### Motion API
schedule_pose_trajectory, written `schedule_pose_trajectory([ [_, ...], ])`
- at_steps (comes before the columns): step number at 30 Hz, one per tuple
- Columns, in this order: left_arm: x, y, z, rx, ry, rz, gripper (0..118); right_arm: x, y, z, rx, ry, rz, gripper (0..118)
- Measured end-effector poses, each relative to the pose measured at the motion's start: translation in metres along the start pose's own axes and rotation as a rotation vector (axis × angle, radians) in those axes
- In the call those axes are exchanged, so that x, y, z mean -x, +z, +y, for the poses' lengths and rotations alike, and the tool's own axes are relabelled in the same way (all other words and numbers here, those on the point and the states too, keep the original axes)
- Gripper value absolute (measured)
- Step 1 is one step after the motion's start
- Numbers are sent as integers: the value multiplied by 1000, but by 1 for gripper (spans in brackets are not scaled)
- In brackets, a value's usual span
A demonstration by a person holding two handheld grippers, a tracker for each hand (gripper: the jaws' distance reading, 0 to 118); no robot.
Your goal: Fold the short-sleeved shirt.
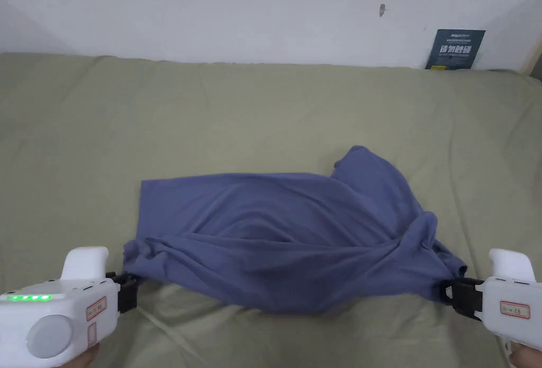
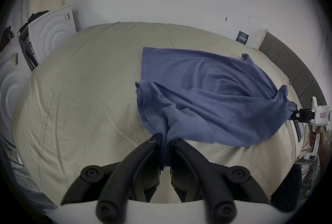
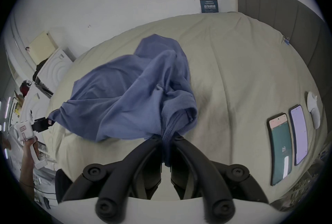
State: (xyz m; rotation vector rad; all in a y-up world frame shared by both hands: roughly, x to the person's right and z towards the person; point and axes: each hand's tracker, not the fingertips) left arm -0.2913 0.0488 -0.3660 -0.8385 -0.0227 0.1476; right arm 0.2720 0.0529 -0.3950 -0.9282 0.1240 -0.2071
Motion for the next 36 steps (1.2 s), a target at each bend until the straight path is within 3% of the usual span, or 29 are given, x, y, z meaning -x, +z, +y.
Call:
schedule_pose_trajectory([
  [3, -1, 30, -10, -11, 0, -17, 9, 0, 27, -5, 12, 40, 28, 8],
  [11, 15, 82, -62, 57, -41, -23, 9, -38, 73, -68, 133, 0, 39, 8],
  [16, 26, 75, -96, 105, 1, -57, 13, -51, 69, -114, 143, -97, 95, 9],
  [17, 25, 75, -100, 100, 17, -51, 32, -51, 68, -119, 103, -111, 84, 15],
  [18, 22, 77, -104, 88, 23, -32, 82, -50, 70, -124, 56, -118, 52, 53],
  [19, 22, 79, -107, 81, 28, -13, 118, -48, 73, -127, 8, -122, 31, 91],
  [20, 21, 83, -111, 78, 37, -15, 115, -33, 87, -133, -39, -141, 24, 118],
  [21, 23, 100, -109, -2, 65, -52, 114, -27, 100, -137, -71, -152, 23, 116],
  [23, 19, 120, -106, 6, 58, -28, 118, -14, 116, -140, -167, -154, 86, 116],
  [25, 11, 144, -108, -110, 27, 29, 118, 6, 129, -144, -240, -98, 92, 116],
  [29, -19, 164, -128, -246, 4, 40, 118, 46, 155, -156, -406, 69, 9, 116],
  [30, -27, 167, -129, -286, -1, 73, 118, 55, 159, -157, -441, 91, 1, 111],
  [31, -33, 171, -130, -318, -20, 109, 117, 63, 161, -157, -457, 103, -2, 92],
  [32, -37, 174, -129, -332, -53, 122, 110, 70, 169, -158, -472, 111, 10, 51],
  [33, -41, 176, -126, -339, -70, 103, 77, 77, 171, -157, -485, 116, 4, 0],
  [34, -45, 179, -123, -349, -73, 70, 22, 83, 170, -157, -497, 132, -27, 0],
  [35, -46, 180, -120, -351, -65, 57, 6, 89, 170, -158, -511, 146, -72, 0],
  [36, -48, 179, -116, -361, -59, 59, 0, 91, 173, -157, -521, 169, -57, 0],
])
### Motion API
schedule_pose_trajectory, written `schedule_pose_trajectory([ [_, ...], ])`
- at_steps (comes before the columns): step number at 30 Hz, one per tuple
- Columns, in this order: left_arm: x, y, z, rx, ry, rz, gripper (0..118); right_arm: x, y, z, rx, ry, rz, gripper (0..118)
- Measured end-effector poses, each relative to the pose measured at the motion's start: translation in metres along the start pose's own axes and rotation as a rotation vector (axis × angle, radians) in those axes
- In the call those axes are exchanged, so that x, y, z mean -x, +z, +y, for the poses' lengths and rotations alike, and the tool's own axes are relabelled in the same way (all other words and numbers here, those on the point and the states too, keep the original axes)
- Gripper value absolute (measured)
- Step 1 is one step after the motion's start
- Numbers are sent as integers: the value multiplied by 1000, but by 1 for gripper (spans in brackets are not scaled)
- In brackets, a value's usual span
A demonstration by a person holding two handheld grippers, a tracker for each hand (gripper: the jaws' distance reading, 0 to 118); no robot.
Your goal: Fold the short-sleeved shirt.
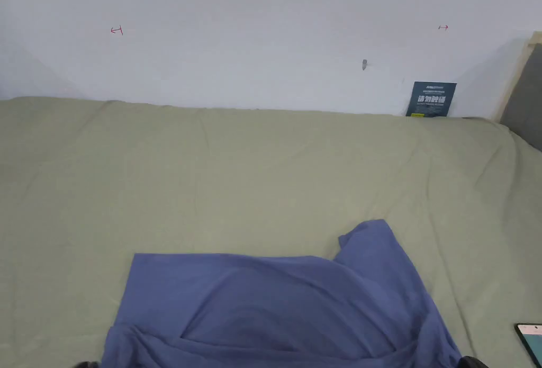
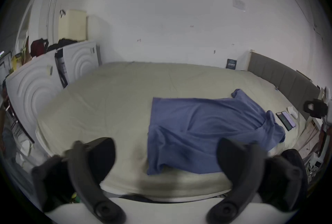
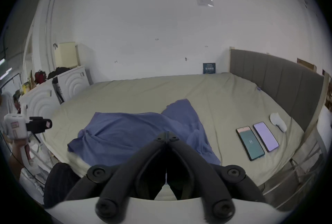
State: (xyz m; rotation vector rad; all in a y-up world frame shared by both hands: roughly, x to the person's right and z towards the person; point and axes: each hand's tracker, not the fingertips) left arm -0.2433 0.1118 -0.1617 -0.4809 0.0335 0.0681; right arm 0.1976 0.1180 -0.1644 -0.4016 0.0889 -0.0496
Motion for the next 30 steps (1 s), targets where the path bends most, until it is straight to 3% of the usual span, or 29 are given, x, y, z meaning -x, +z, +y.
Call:
schedule_pose_trajectory([
  [1, -3, -2, 4, -28, 9, 13, 0, 0, -1, 3, 15, 0, 48, 0],
  [3, -8, -3, 4, 37, 19, -90, 0, 4, 0, 4, 14, -7, 41, 0],
  [10, 23, -64, 13, 77, 57, -120, 0, 6, -17, 1, 65, 23, 68, 0],
  [17, 64, -194, 53, 164, 66, -37, 0, 8, -43, 2, 127, 32, 76, 0],
  [24, 90, -333, 76, 395, 29, 9, 3, 2, -72, 4, 175, 15, 72, 0],
  [25, 91, -343, 79, 406, 44, -24, 18, 1, -75, 5, 181, 10, 72, 0],
  [26, 86, -345, 78, 422, 49, -61, 56, 0, -77, 5, 181, 6, 70, 0],
  [27, 84, -353, 79, 451, 56, -82, 112, -1, -79, 5, 183, 4, 69, 0],
  [28, 80, -360, 78, 490, 34, -70, 118, -1, -80, 5, 189, 2, 67, 0],
  [29, 76, -367, 75, 497, -1, -55, 116, -1, -83, 5, 195, 0, 68, 0],
  [30, 74, -365, 81, 355, -70, -17, 116, -2, -85, 5, 200, -4, 70, 0],
])
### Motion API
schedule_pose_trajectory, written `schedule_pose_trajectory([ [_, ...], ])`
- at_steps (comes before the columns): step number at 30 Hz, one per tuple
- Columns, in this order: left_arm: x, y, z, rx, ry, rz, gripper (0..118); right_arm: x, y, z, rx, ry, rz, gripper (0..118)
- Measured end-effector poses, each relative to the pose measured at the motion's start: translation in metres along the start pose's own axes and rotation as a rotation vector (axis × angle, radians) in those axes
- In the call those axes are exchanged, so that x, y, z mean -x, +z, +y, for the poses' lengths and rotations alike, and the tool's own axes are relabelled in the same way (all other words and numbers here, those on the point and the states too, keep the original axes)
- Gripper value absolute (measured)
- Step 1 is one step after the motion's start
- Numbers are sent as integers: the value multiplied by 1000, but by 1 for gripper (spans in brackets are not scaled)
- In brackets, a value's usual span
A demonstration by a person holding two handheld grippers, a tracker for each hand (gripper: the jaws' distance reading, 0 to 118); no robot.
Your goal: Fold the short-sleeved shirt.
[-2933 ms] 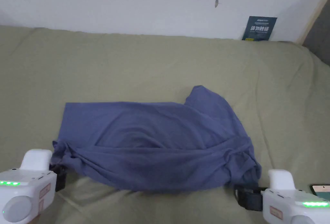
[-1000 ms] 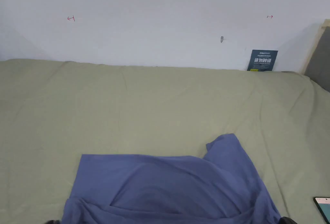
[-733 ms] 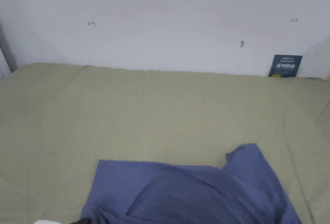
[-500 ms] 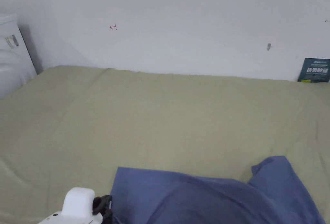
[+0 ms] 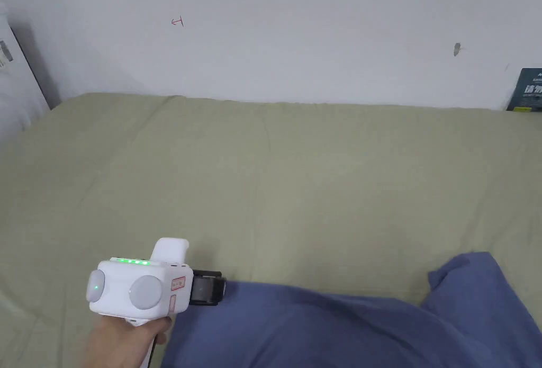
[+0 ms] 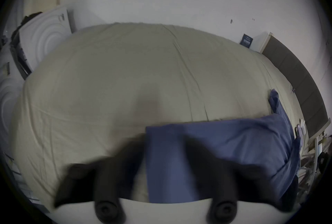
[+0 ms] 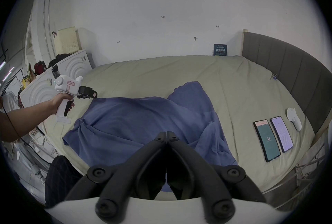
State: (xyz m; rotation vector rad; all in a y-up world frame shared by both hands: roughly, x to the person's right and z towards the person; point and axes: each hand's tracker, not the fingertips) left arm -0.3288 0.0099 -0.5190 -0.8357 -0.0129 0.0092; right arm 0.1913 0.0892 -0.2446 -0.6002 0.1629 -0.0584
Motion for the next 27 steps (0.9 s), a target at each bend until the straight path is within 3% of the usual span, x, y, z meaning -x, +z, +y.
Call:
schedule_pose_trajectory([
  [1, -1, -4, 3, 83, 32, -17, 116, 0, -2, 0, 5, -1, 3, 0],
  [8, -8, -37, -8, 173, 91, -2, 116, 2, -5, 0, 21, -2, 14, 0],
  [9, -8, -35, -11, 161, 100, -1, 100, 2, -6, 1, 23, -4, 15, 0],
  [10, -8, -33, -13, 152, 108, 0, 69, 2, -5, 0, 24, -5, 14, 0],
  [11, -11, -29, -14, 135, 90, 78, 50, 1, -5, 1, 24, -6, 13, 0],
  [13, 0, -25, -16, 111, 120, -32, 8, 0, -5, 3, 22, -8, 14, 0],
  [14, 0, -21, -19, 127, 162, -63, 8, -1, -5, 4, 22, -9, 17, 0],
  [18, -11, 0, -26, 79, 111, -61, 8, -13, -24, 16, 48, -16, 13, 0],
  [24, -6, 25, -22, 8, 174, -132, 8, -62, -117, 62, 173, 4, -51, 4],
  [25, -5, 27, -21, 9, 176, -141, 8, -72, -137, 70, 178, 10, -67, 26],
  [26, -5, 28, -21, 8, 179, -144, 8, -82, -163, 77, 196, 8, -66, 66],
  [27, -5, 29, -21, 3, 186, -150, 8, -94, -190, 86, 254, -8, -65, 115],
])
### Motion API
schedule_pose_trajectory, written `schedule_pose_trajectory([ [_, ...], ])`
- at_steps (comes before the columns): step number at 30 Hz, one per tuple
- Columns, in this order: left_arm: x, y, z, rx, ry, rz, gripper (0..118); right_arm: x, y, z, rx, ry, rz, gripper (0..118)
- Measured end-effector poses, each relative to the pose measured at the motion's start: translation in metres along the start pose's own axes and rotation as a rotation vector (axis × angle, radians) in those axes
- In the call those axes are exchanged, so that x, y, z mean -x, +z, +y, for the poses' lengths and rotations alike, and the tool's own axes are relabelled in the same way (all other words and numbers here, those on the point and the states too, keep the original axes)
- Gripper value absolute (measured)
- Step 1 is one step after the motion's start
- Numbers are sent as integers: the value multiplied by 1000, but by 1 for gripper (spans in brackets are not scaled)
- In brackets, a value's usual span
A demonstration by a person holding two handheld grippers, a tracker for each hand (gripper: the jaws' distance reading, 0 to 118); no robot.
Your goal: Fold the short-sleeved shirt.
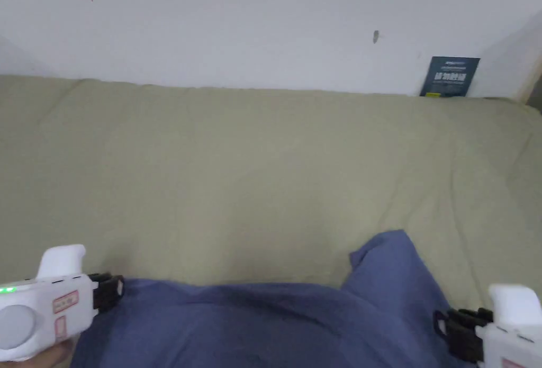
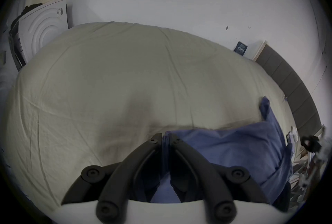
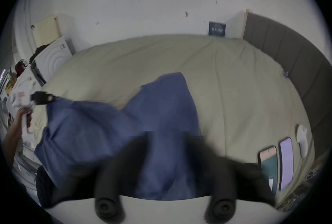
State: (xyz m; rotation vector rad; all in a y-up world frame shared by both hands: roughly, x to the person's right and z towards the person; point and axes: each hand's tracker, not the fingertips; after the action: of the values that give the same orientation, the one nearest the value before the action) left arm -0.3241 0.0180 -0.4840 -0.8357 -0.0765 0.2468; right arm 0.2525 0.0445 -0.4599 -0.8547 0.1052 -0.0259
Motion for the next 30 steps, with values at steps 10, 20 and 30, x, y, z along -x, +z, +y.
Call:
schedule_pose_trajectory([
  [10, -20, 6, -1, -6, -2, -16, 8, -38, -167, 44, 219, 12, -167, 115],
  [20, -28, 1, -8, 21, 6, -13, 8, -3, -115, 49, 262, -5, -2, 1],
  [30, -22, 105, -26, -87, 10, -28, 8, -18, 28, 50, -80, 41, 84, 1],
])
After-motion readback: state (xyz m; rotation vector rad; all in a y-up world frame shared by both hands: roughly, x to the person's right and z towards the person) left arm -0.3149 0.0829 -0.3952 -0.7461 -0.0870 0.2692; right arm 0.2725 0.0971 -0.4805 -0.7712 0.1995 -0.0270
